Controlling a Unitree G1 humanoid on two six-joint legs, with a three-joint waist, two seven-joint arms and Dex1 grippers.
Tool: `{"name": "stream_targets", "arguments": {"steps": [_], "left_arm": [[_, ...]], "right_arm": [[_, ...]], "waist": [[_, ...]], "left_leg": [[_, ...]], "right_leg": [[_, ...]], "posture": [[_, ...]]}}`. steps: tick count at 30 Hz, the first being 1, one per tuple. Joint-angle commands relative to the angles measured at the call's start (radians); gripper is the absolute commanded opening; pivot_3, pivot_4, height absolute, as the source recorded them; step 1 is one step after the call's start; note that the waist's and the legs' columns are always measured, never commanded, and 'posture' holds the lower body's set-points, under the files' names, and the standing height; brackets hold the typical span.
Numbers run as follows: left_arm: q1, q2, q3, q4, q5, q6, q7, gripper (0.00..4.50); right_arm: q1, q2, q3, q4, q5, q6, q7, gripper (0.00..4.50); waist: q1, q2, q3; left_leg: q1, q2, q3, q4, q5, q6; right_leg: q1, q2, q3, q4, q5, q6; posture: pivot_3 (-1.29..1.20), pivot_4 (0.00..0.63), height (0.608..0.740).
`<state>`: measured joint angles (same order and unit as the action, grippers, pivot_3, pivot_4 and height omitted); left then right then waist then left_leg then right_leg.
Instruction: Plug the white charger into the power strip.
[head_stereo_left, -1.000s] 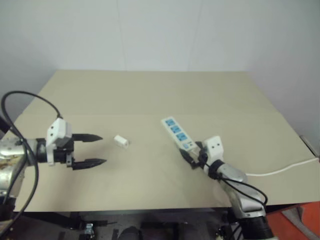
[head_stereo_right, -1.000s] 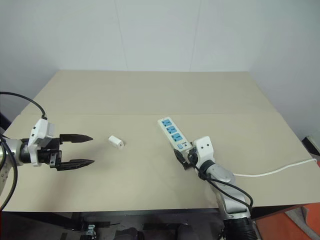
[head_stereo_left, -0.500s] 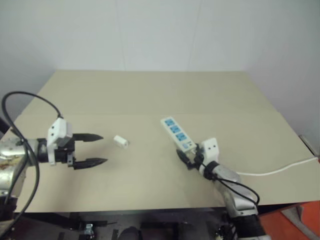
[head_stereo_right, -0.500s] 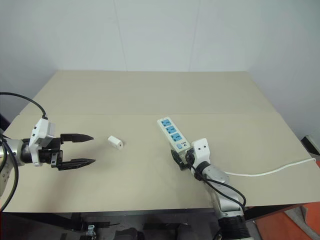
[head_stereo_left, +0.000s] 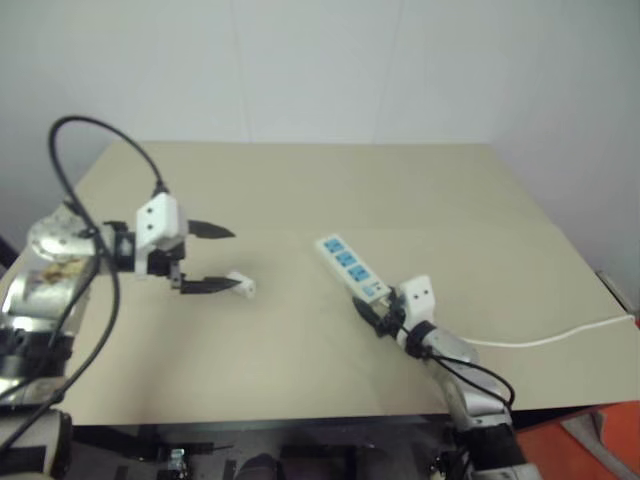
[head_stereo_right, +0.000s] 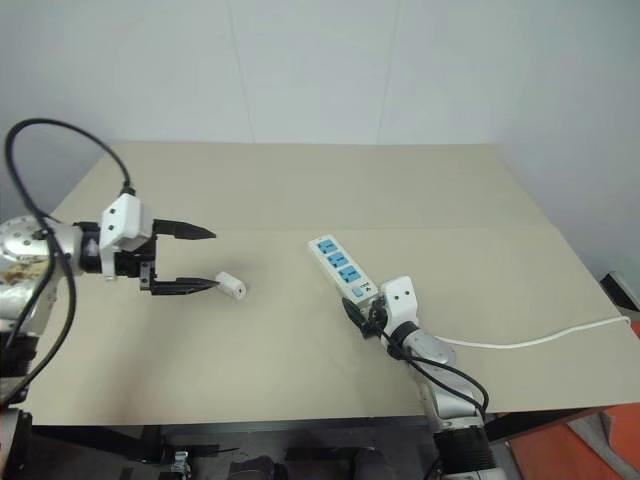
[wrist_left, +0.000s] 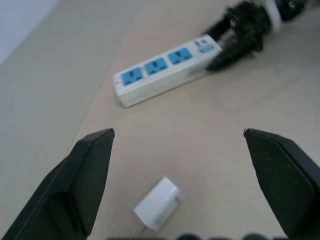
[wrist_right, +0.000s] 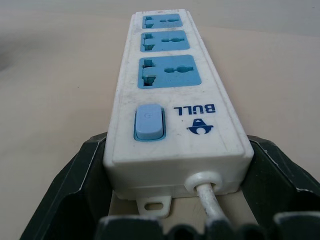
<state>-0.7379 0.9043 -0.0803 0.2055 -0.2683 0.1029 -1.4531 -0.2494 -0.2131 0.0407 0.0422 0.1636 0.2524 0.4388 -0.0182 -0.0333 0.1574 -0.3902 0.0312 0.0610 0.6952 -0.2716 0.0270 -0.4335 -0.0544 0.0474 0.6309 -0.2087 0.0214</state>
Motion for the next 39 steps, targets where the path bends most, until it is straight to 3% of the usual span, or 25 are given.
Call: {"name": "stream_targets", "arguments": {"steps": [1,8,14,24,39], "left_arm": [[-0.18,-0.016,-0.142,0.141,0.113,-0.179,-0.142,4.5],[-0.526,-0.06,-0.588,0.454,0.205,-0.441,-0.161,4.5],[-0.711,-0.261,-0.819,0.729,0.425,-0.564,-0.161,4.5],[-0.759,-0.44,-0.856,0.954,0.663,-0.643,-0.126,4.5],[-0.704,-0.491,-0.811,0.981,0.867,-0.604,-0.041,4.5]], "right_arm": [[-0.015,-0.006,0.002,0.026,-0.003,-0.017,0.013,3.42],[-0.034,-0.013,-0.003,0.066,0.002,-0.022,0.036,3.42],[-0.044,-0.021,0.0,0.084,-0.003,-0.011,0.051,3.42],[-0.031,-0.016,-0.001,0.077,-0.009,-0.006,0.04,3.42],[-0.013,-0.018,0.003,0.057,-0.012,0.003,0.027,3.42]], "waist": [[0.0,0.0,0.0],[-0.004,-0.001,0.0],[-0.001,-0.001,0.0],[-0.005,-0.002,0.0],[-0.002,-0.002,0.0]], "left_leg": [[0.0,0.0,0.0,0.0,0.0,0.0],[0.0,0.0,0.0,0.0,0.0,0.0],[-0.001,0.0,0.0,0.001,0.0,0.001],[-0.007,-0.001,-0.001,0.002,0.0,0.001],[-0.009,-0.001,-0.003,0.003,-0.001,0.002]], "right_leg": [[0.0,0.0,0.0,0.0,0.0,0.0],[0.001,0.0,0.001,-0.001,0.0,0.0],[0.001,0.001,0.002,-0.001,0.0,0.001],[-0.004,0.001,0.003,-0.001,0.0,0.002],[-0.005,0.0,0.002,-0.001,0.001,0.003]], "posture": [[0.0,0.15,0.74],[0.0,0.15,0.74],[0.0,0.15,0.74],[0.0,0.15,0.74],[0.0,0.15,0.74]]}}
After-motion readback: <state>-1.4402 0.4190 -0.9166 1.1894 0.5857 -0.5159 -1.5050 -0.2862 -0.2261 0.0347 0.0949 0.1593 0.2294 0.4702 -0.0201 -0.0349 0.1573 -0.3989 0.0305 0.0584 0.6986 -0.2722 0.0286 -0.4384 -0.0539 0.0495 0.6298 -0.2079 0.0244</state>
